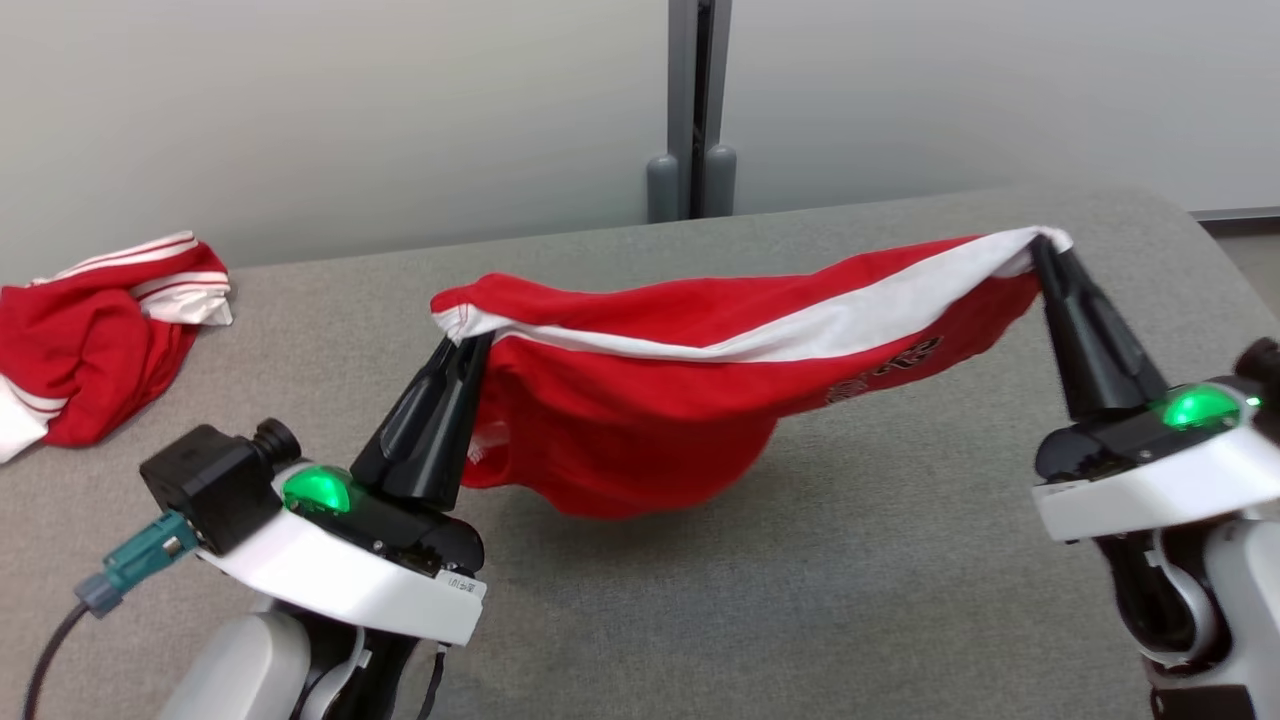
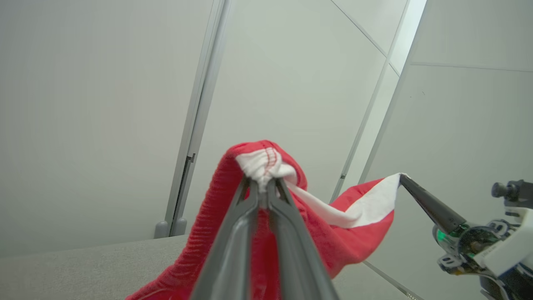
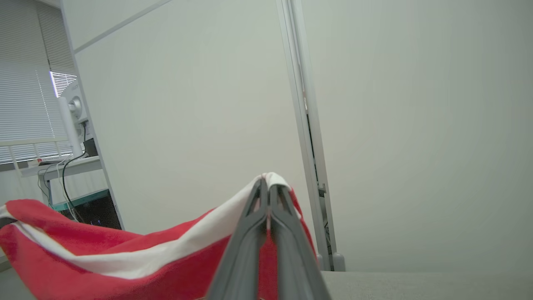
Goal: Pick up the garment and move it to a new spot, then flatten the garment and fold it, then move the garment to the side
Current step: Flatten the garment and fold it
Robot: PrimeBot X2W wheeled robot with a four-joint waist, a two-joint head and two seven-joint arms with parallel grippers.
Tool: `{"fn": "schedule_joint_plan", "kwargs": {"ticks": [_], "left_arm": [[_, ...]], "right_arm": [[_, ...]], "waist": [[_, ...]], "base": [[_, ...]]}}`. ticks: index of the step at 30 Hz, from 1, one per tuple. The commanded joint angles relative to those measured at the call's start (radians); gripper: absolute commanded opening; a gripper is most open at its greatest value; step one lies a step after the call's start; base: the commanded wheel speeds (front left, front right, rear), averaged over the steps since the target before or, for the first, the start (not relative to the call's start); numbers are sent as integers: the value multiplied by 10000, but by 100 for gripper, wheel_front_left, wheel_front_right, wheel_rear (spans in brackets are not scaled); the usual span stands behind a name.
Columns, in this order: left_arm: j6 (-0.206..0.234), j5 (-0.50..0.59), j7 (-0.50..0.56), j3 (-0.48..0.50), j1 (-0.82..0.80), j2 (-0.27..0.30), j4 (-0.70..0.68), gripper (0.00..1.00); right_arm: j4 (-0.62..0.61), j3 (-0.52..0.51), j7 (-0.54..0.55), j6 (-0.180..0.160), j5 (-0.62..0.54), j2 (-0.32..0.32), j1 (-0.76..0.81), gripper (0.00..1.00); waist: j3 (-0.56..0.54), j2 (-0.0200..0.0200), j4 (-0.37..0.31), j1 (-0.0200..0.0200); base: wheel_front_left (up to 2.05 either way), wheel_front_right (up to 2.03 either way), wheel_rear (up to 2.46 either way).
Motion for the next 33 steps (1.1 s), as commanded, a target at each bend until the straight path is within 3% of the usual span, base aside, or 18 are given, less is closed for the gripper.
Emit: {"fn": "schedule_joint_plan", "kwargs": {"ticks": [1,11,18,23,28,33], "left_arm": [[117,82,227,57,-274,185,-464,0],[518,525,1865,73,-1919,832,-2387,0],[373,319,2505,-4,-2892,870,-2024,0],[93,90,3231,93,-4481,981,-723,0],[-142,551,3552,301,-7226,1017,1528,0],[-291,1529,2770,464,-10182,996,4030,0]], "right_arm": [[-688,-344,316,3,-225,27,268,0],[-3871,-1758,2089,1,-1002,484,781,0],[-3983,-1858,2751,1,-591,810,240,0],[-2817,-1659,2855,1,-455,748,-1524,0],[-689,-1476,2474,3,-544,1016,-4740,0],[1817,-1377,1604,3,-908,1473,-8075,0]], "waist": [[-207,0,-172,0],[-200,0,-382,0],[563,0,-458,0],[1573,0,-555,0],[2937,0,-783,0],[4026,0,-1240,0]], "base": [[0,0,0],[0,0,0],[0,0,0],[0,0,0],[0,0,0],[0,0,0]]}}
